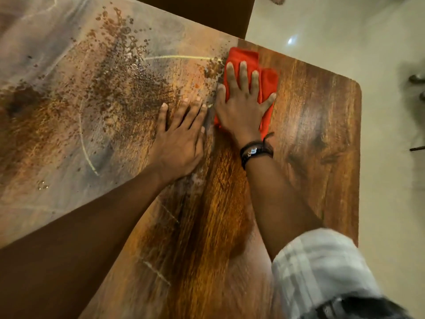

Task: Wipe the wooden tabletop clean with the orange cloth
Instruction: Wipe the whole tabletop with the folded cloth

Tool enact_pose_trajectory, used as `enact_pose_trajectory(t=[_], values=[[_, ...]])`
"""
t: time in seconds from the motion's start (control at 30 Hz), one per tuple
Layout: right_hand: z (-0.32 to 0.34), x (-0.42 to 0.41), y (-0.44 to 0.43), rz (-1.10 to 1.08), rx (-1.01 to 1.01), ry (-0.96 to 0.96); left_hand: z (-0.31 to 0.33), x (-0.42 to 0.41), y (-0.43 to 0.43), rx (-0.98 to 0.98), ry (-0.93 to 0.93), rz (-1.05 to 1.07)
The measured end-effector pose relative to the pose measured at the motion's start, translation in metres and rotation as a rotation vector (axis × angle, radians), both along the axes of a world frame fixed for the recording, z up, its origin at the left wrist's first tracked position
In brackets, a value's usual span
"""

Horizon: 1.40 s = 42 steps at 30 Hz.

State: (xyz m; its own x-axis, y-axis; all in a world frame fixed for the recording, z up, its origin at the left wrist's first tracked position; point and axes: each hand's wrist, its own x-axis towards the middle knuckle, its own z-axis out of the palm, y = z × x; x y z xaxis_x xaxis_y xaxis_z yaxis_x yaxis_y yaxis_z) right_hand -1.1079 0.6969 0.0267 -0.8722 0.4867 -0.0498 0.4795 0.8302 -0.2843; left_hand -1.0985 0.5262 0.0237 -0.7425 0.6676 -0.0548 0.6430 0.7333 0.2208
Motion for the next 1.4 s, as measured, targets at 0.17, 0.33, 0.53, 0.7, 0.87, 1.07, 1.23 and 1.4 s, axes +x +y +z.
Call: enact_pose_trajectory(t=[0.17,0.33,0.53,0.7,0.87,1.07,1.23,1.4], values=[[-0.002,0.099,-0.082,-0.078,0.009,0.012,0.003,-0.002,-0.004,-0.034,-0.025,-0.031],[0.000,0.149,-0.114,-0.078,0.010,-0.053,0.006,-0.003,-0.006,-0.040,-0.031,-0.065],[-0.002,0.085,-0.067,-0.068,0.016,-0.012,0.005,-0.003,-0.005,-0.017,-0.031,-0.055],[-0.001,-0.026,0.010,-0.101,-0.001,-0.015,0.001,-0.003,-0.003,-0.006,-0.041,-0.051],[0.001,-0.080,0.046,-0.121,0.007,-0.045,-0.002,-0.003,-0.002,0.007,-0.018,-0.039],[0.003,-0.037,0.014,-0.103,0.021,-0.057,-0.001,-0.002,0.000,0.002,-0.040,-0.019],[-0.005,0.066,-0.062,-0.085,0.024,0.013,0.001,-0.002,-0.003,-0.011,-0.032,-0.057],[-0.003,0.165,-0.127,-0.094,0.023,0.012,0.000,-0.002,-0.002,0.014,-0.033,-0.046]])
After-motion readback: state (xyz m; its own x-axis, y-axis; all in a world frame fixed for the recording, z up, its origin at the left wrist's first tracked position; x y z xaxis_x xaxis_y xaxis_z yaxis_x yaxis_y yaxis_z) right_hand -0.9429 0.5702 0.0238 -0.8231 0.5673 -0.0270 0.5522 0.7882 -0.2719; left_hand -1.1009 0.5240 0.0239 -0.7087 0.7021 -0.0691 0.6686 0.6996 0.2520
